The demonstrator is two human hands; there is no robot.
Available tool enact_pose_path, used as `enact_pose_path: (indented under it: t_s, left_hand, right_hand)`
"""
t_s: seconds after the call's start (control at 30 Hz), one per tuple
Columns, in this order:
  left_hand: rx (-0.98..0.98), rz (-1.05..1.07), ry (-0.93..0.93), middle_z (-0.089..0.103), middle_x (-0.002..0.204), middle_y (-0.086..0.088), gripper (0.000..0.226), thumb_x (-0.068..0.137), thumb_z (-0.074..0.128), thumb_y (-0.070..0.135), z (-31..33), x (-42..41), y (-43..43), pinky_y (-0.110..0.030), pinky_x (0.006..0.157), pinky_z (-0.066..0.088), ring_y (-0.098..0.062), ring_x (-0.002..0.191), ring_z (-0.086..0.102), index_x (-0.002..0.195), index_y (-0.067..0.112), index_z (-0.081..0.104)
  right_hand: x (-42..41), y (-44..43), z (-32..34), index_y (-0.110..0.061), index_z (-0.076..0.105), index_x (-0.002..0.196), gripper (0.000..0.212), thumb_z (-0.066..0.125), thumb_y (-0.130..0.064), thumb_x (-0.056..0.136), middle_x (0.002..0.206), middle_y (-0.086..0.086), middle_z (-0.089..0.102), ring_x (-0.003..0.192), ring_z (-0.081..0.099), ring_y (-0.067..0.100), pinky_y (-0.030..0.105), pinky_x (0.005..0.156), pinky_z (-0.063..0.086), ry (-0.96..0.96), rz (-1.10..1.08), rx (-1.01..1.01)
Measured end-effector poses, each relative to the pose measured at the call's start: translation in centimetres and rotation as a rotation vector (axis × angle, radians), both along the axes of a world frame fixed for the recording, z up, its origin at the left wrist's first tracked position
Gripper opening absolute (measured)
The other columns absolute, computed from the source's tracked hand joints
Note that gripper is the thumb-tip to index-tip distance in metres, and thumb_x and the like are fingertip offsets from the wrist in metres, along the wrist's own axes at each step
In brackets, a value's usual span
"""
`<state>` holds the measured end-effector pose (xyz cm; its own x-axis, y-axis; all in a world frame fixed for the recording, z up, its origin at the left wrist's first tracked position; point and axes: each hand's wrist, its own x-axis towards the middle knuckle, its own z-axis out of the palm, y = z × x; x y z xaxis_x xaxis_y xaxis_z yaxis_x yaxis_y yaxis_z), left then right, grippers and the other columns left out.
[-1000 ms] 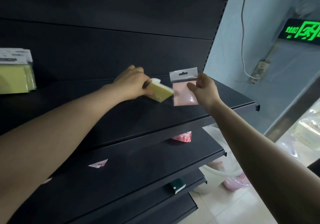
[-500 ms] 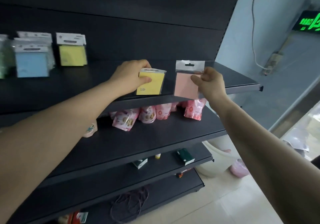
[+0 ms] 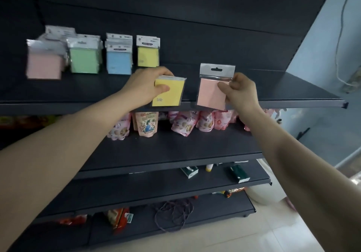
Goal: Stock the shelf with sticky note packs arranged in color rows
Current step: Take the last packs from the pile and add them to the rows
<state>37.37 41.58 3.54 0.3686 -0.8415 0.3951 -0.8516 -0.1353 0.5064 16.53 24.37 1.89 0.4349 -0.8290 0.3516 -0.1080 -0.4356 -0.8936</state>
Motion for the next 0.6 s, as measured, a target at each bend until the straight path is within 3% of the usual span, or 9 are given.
enact_pose_path:
  t_s: [0.2, 0.27, 0.4, 0.5, 0.6]
  left_hand:
    - [-0.046, 0.042, -0.009, 0.059, 0.128, 0.003, 0.035, 0.089, 0.066, 0.024, 1.0, 7.6, 4.9, -0.026, 0.091, 0.039, -0.019, 0.116, 0.053, 0.123, 0.031, 0.060]
    - [-0.058, 0.061, -0.028, 0.060, 0.125, 0.002, 0.033, 0.089, 0.065, 0.024, 1.5, 10.6, 6.8, -0.026, 0.084, 0.040, -0.020, 0.108, 0.055, 0.121, 0.031, 0.059]
    - [-0.049, 0.126, -0.054, 0.058, 0.103, 0.003, 0.024, 0.093, 0.057, 0.030, 2.4, 17.2, 11.0, -0.028, 0.060, 0.040, -0.015, 0.072, 0.052, 0.116, 0.034, 0.051]
    - [-0.075, 0.185, -0.063, 0.061, 0.105, 0.001, 0.021, 0.094, 0.054, 0.035, 2.4, 22.1, 13.8, -0.035, 0.068, 0.046, -0.022, 0.075, 0.056, 0.114, 0.037, 0.048]
    - [-0.117, 0.218, -0.052, 0.061, 0.116, 0.001, 0.026, 0.094, 0.054, 0.033, 2.2, 26.6, 15.9, -0.035, 0.078, 0.047, -0.025, 0.090, 0.056, 0.119, 0.039, 0.051]
  right_hand:
    - [8.2, 4.2, 1.8, -0.019, 0.062, 0.104, 0.018, 0.067, -0.021, 0.087, 0.088, -0.004, 0.075, 0.079, 0.072, 0.014, 0.036, 0.066, 0.058, -0.016, 0.049, -0.054]
    - [11.6, 5.8, 2.1, -0.016, 0.062, 0.106, 0.019, 0.067, -0.018, 0.088, 0.090, -0.003, 0.075, 0.079, 0.072, 0.013, 0.032, 0.062, 0.056, -0.053, 0.057, -0.029]
    - [18.4, 9.3, 2.1, -0.015, 0.062, 0.105, 0.017, 0.067, -0.013, 0.089, 0.094, -0.003, 0.075, 0.080, 0.071, 0.011, 0.023, 0.057, 0.050, -0.088, 0.093, 0.014]
    - [22.8, 11.8, 1.7, -0.018, 0.063, 0.101, 0.014, 0.068, -0.013, 0.088, 0.090, -0.004, 0.075, 0.081, 0.072, 0.012, 0.026, 0.059, 0.053, -0.081, 0.115, 0.036]
    - [26.4, 13.9, 1.2, -0.018, 0.064, 0.096, 0.012, 0.069, -0.013, 0.087, 0.085, 0.001, 0.075, 0.071, 0.070, 0.013, 0.030, 0.059, 0.053, -0.058, 0.139, 0.047]
